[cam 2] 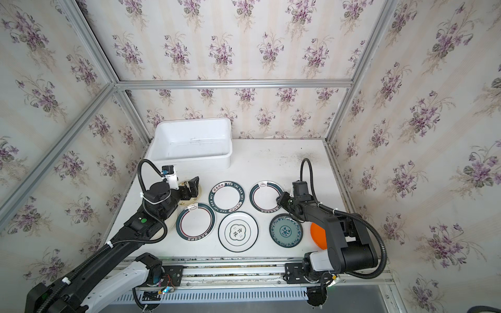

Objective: Place the plates into the plastic bin on the countertop
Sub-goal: Pick up the plate from the center of the table.

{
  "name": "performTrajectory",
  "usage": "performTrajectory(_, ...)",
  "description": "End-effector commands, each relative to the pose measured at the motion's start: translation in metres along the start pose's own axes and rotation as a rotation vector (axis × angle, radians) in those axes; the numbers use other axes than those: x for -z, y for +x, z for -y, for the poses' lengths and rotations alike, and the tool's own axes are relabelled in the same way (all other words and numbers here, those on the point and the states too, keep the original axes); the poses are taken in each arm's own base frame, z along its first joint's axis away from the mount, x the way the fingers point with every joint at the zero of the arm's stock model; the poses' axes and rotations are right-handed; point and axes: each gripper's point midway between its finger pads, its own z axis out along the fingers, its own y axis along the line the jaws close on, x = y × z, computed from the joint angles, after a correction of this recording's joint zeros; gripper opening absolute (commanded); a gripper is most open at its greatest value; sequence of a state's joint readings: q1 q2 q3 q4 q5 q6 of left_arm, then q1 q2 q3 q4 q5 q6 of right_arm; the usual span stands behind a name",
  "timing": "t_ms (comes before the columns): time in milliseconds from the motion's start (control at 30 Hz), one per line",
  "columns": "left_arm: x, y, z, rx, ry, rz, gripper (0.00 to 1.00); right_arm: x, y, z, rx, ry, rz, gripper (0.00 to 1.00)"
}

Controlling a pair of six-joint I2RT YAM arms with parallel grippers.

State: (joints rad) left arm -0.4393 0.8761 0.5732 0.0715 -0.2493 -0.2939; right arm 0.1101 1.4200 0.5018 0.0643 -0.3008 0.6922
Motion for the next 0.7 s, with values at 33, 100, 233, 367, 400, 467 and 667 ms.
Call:
performTrajectory(33,0.001,0.001,-0.001,0.023,-0.002,0.002,0.99,-0.001,0.006,0.007,-0.023,0.025,-0.016,0.33)
performTrajectory(100,0.001,0.002,-0.001,0.026,-0.004,0.0,0.99,-0.001,0.007,0.008,-0.024,0.026,-0.017,0.3)
performTrajectory(233,0.0,0.004,-0.002,0.023,-0.007,-0.007,0.99,-0.001,0.006,0.008,-0.026,0.025,-0.01,0.19)
performTrajectory(367,0.0,0.006,-0.004,0.028,-0.016,-0.014,0.99,-0.002,0.006,0.009,-0.031,0.028,-0.008,0.11)
performTrajectory(400,0.0,0.007,-0.004,0.03,-0.016,-0.014,0.99,-0.002,0.006,0.009,-0.033,0.027,-0.007,0.07)
performTrajectory(467,-0.001,0.007,-0.004,0.03,-0.016,-0.016,0.99,-0.002,0.005,0.008,-0.036,0.022,-0.006,0.05)
performTrajectory(667,-0.003,0.012,-0.001,0.024,0.0,-0.036,0.99,-0.003,0.002,0.003,-0.046,-0.001,0.002,0.0)
